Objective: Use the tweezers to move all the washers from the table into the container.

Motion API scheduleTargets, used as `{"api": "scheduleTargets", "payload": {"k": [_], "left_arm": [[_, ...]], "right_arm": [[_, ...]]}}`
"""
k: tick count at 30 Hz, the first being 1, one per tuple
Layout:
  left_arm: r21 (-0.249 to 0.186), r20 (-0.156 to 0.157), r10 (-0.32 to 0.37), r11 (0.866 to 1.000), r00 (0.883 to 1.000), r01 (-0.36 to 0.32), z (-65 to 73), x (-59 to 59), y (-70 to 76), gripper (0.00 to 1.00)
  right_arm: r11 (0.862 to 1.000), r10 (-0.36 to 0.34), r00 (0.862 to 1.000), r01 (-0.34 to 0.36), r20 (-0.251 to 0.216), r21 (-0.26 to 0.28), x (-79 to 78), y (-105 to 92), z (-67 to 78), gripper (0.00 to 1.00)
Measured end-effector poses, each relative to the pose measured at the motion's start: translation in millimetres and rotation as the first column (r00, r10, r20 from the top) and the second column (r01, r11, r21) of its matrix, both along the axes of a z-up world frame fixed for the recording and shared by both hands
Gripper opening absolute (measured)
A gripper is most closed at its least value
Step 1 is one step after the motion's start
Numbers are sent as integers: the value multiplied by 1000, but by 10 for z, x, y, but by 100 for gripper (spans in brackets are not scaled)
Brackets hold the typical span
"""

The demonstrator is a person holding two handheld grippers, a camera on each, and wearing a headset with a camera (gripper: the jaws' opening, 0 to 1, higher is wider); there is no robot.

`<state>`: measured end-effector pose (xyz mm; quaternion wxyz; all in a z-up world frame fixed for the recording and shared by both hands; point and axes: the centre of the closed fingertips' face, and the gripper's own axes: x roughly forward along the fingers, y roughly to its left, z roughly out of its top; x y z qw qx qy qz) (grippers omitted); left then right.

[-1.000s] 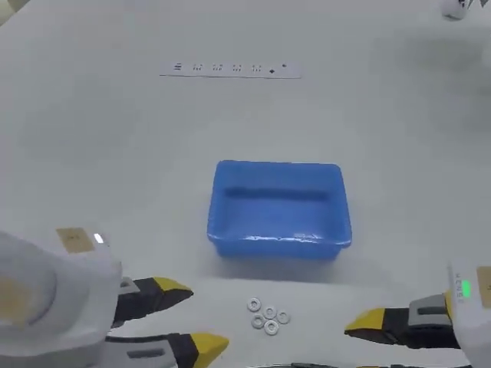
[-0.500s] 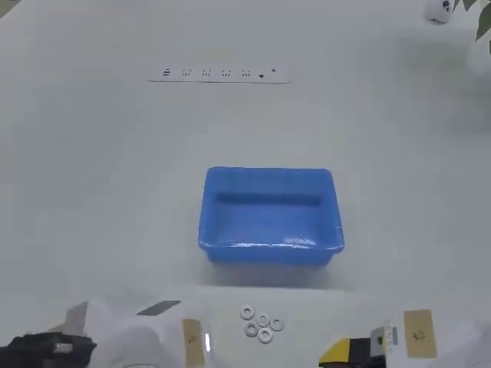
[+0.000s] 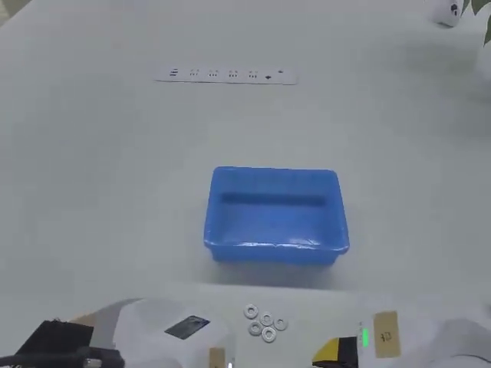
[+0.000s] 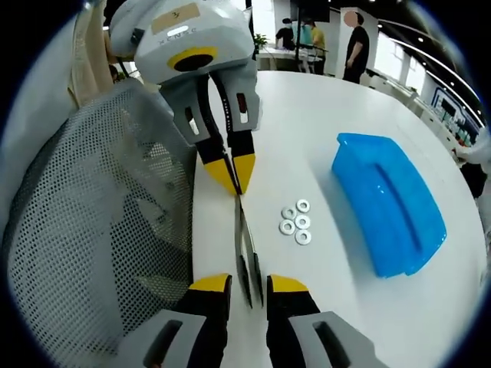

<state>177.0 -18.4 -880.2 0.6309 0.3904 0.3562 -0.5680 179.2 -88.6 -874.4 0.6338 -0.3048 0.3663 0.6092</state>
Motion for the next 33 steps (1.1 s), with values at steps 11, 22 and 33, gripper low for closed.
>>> {"api": "scheduleTargets", "payload": {"k": [11, 22, 33], "left_arm": [[-119, 1, 50, 992, 999, -50, 631, -48, -87, 0], [-162, 17, 25, 987, 1000, -22, 938, -78, -206, 0], [-173, 61, 16, 985, 998, -5, 1208, 82, -231, 0]], "right_arm": [[996, -22, 999, 26, -43, 84, -27, 105, 97, 13], [992, 19, 999, -15, -31, 126, -38, 241, 127, 9], [973, 0, 998, 15, -62, 231, 62, 450, 284, 7]]}}
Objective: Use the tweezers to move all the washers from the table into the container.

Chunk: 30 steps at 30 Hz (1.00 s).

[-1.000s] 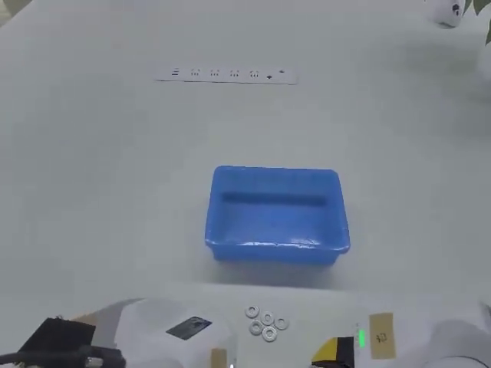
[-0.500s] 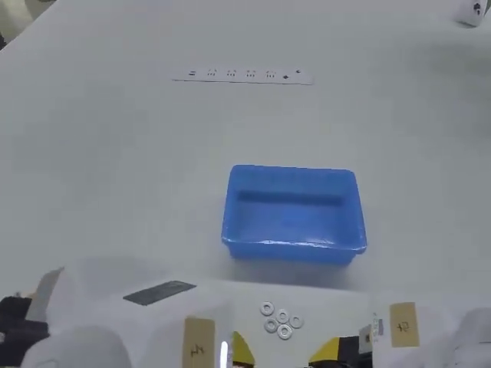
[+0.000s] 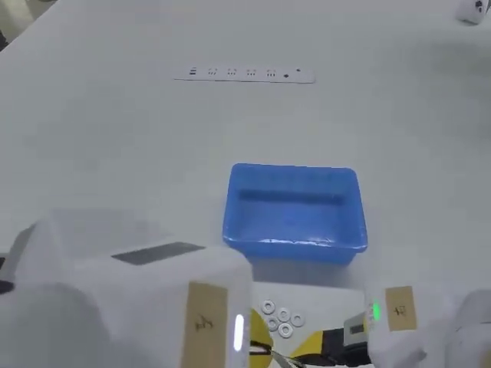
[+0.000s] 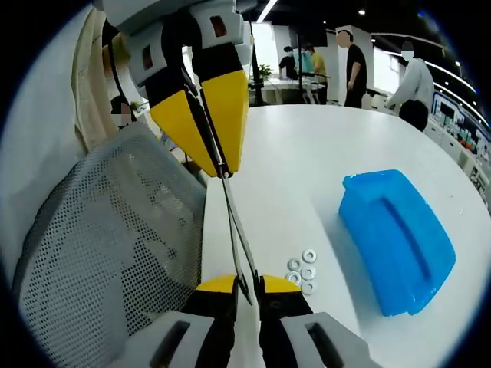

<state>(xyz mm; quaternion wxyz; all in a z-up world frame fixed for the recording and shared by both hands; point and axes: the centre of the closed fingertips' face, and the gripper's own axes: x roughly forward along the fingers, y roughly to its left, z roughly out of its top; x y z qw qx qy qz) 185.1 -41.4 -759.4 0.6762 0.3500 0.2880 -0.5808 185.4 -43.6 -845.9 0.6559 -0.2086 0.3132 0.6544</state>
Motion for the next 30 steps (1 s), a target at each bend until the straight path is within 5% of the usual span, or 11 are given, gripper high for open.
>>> {"api": "scheduleTargets", "payload": {"k": [9, 30], "left_arm": [[35, 16, 3, 999, 1000, -3, 14, 142, 98, 0], [84, 28, -10, 996, 1000, 8, 6, 284, 48, 0]], "right_arm": [[999, -23, 1000, 22, 13, 26, 129, 126, 15, 7], [996, -79, 997, 78, 19, 45, 302, 174, -12, 7]]}}
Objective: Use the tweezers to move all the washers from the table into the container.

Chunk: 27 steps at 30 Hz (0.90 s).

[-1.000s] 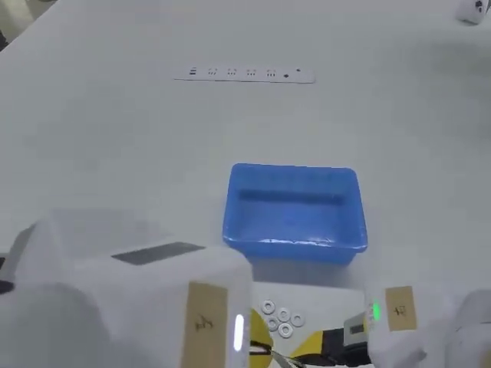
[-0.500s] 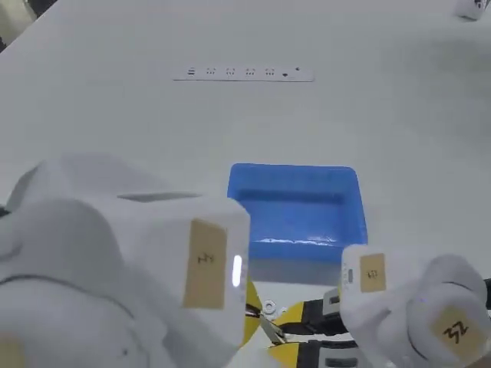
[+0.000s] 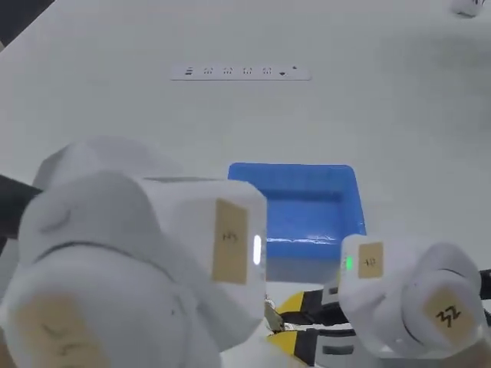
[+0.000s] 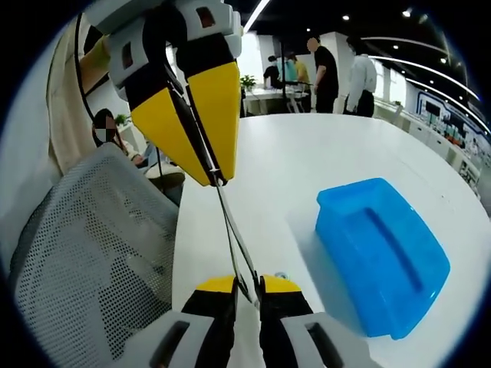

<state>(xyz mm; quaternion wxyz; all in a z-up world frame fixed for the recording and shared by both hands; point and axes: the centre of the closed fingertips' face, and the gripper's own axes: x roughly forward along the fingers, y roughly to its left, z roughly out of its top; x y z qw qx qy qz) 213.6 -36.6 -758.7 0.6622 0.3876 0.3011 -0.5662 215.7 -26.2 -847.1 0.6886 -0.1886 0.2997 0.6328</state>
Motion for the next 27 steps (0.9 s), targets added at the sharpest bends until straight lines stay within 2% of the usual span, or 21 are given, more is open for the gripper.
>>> {"api": "scheduleTargets", "payload": {"k": [5, 10, 11, 19, 21, 23, 27], "left_arm": [[14, -1, -3, 1000, 1000, 3, -35, 67, -34, 0], [4, -11, -10, 1000, 1000, 10, -25, 96, -89, 0], [6, -14, -13, 1000, 1000, 13, -25, 100, -96, 0], [18, -25, -34, 999, 999, 34, -20, 75, -120, 0], [29, -7, -56, 998, 998, 57, -16, 70, -134, 0], [31, -9, -55, 998, 998, 55, -18, 72, -142, 0], [35, -33, -57, 998, 998, 58, -87, 61, -162, 0]], "right_arm": [[1000, -15, 1000, 15, -14, 1, 24, -2, -33, 7], [1000, -20, 999, 20, -25, -2, 39, -20, -46, 7], [1000, -28, 999, 28, -39, 2, 37, -23, -49, 7], [999, -43, 998, 44, -43, 6, 21, -50, -41, 7], [999, -47, 998, 47, -30, 9, 24, -59, -31, 7], [999, -47, 999, 47, -27, 7, 32, -63, -36, 7], [999, -49, 997, 49, -51, -10, 24, -74, -107, 8]]}}
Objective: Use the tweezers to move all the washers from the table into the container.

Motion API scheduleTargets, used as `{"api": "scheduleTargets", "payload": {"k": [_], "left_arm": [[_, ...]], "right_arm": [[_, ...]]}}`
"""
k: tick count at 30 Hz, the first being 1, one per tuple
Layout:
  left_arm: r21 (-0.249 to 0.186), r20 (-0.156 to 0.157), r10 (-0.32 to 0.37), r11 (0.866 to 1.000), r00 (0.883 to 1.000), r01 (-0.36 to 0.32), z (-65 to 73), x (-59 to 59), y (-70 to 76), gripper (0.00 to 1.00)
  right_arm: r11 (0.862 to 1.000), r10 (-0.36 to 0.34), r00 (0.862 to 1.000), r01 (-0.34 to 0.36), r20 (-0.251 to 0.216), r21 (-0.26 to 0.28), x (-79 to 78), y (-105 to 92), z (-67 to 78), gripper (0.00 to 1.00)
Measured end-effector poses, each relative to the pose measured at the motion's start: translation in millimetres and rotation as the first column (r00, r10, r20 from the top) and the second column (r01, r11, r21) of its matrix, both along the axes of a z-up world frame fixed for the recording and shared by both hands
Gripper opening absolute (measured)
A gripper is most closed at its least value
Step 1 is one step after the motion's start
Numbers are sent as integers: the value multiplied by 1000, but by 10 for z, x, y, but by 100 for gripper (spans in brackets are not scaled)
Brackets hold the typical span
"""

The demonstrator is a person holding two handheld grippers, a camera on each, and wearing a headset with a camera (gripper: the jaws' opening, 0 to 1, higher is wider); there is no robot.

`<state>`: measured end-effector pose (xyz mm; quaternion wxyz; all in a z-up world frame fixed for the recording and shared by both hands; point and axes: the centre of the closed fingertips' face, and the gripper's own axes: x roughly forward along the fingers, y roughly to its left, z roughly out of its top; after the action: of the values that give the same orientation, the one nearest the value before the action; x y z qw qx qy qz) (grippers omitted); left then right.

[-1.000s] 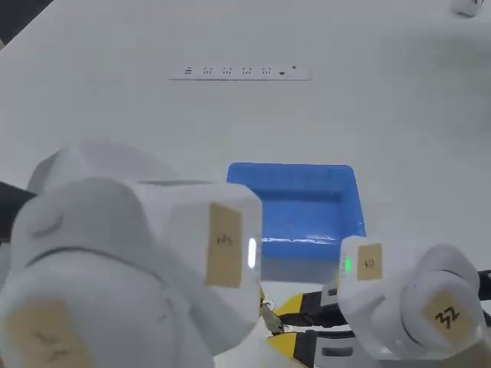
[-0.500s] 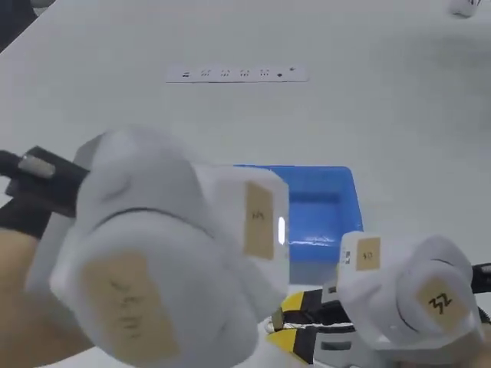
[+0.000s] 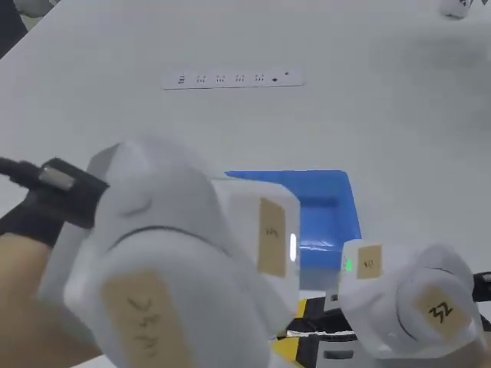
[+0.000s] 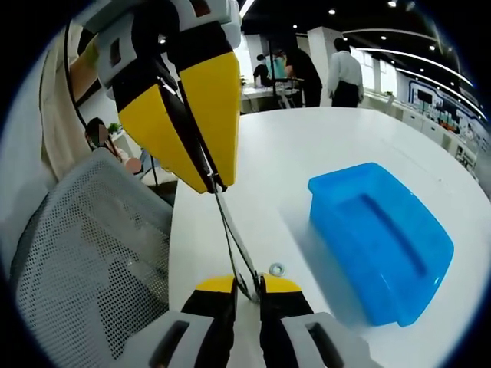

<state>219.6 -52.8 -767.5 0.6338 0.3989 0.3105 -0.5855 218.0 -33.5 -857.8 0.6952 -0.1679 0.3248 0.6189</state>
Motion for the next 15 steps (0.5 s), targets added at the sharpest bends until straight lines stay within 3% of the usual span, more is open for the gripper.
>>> {"api": "scheduleTargets", "payload": {"k": [5, 12, 15], "left_arm": [[10, -1, -12, 1000, 1000, 12, 6, -3, -14, 0], [9, -26, 2, 1000, 1000, -2, -7, -21, -8, 0], [0, -26, 8, 1000, 1000, -8, -10, -17, -24, 0]], "right_arm": [[1000, 18, 1000, -17, 24, -5, -20, -2, 60, 8], [998, -7, 999, 4, 46, 56, 9, 37, 310, 9], [999, 10, 998, -13, 64, 43, 21, 50, 314, 6]]}}
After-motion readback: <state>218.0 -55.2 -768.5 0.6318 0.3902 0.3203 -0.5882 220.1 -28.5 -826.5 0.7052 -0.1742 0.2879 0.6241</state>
